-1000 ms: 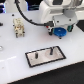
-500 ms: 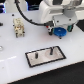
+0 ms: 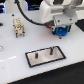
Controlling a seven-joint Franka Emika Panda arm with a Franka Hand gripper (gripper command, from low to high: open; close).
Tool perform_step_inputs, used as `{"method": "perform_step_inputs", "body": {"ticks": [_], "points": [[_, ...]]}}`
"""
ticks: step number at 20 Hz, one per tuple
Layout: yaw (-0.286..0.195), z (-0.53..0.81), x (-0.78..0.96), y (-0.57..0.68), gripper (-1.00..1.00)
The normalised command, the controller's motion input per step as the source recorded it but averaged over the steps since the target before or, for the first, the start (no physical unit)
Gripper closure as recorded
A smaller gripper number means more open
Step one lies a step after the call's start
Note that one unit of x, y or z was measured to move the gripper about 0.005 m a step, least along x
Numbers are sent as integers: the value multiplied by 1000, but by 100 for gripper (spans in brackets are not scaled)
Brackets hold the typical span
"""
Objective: Insert the blue gear onto the right peg, followed by the red gear
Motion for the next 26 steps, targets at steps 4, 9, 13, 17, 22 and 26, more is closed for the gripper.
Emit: {"method": "perform_step_inputs", "body": {"ticks": [4, 9, 13, 17, 22, 26], "points": [[0, 254, 138, 4, 100], [0, 473, 358, -27, 100], [0, 552, 571, -186, 100], [0, 482, 590, -357, 100], [0, 452, 630, -374, 100], [0, 424, 652, -365, 100]]}}
